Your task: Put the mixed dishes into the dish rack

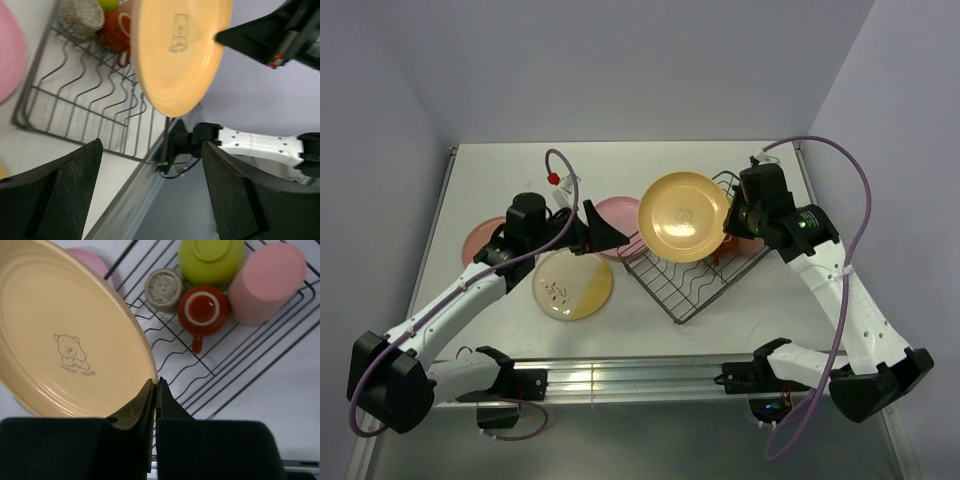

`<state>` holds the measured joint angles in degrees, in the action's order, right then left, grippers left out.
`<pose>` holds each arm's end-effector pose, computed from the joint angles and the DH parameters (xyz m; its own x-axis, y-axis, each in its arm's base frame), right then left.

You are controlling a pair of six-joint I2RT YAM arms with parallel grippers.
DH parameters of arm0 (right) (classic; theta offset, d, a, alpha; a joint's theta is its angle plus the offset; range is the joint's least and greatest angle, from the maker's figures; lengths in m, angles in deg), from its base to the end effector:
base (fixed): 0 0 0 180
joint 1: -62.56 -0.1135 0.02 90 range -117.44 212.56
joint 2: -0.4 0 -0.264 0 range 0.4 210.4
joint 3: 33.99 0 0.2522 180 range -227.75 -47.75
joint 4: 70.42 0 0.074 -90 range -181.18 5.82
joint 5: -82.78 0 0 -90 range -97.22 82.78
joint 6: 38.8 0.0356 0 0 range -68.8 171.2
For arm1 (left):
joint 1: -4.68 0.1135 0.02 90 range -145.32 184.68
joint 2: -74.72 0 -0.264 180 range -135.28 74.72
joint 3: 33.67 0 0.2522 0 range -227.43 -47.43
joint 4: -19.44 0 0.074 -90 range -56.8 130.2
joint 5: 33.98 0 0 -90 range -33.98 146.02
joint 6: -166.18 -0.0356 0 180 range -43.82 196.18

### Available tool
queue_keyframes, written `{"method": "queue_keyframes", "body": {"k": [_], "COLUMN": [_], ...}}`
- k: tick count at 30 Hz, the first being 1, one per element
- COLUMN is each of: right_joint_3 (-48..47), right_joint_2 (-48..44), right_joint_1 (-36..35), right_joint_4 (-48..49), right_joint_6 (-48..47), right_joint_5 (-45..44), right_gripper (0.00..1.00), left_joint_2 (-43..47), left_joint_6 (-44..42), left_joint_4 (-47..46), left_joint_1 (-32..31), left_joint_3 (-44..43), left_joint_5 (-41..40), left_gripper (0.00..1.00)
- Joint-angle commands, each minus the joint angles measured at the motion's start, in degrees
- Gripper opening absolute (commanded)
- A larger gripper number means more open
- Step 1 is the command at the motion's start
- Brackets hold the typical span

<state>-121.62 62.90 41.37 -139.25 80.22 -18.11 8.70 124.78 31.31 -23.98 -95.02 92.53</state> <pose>0.1938 0.0679 0.3795 -0.6737 0.2497 -0.6955 0.1135 0.9650 0.2366 0.2201 -0.1445 0.3050 -0.8298 -0.2336 -0.5069 0.3985 0.3879 -0.8311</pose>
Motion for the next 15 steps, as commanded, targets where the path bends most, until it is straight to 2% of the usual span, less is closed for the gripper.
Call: {"method": "queue_keyframes", "body": {"k": [1,6,10,15], "right_joint_3": [-6.11,-5.24,-5.06,-3.92], "right_joint_2": [1.21,1.66,2.45,1.40], "right_joint_1": [-3.93,-7.46,-10.97,-13.52], "right_joint_4": [4.27,6.90,7.61,9.19], "right_joint_6": [-2.38,-3.70,-4.93,-5.63], "right_joint_5": [-0.63,3.86,5.62,10.26], "right_gripper": [0.00,0.00,0.00,0.00], "left_joint_2": [5.27,8.27,8.98,8.80], "left_joint_6": [-6.14,-10.89,-12.74,-12.13], "left_joint_4": [6.71,16.11,19.11,18.16], "left_joint_1": [-0.25,-0.16,-0.16,-0.16], "left_joint_3": [-1.71,-4.26,-5.23,-5.06], "left_joint_5": [-6.53,-15.04,-14.98,-13.40], "left_gripper": [0.87,0.88,0.89,0.89]}}
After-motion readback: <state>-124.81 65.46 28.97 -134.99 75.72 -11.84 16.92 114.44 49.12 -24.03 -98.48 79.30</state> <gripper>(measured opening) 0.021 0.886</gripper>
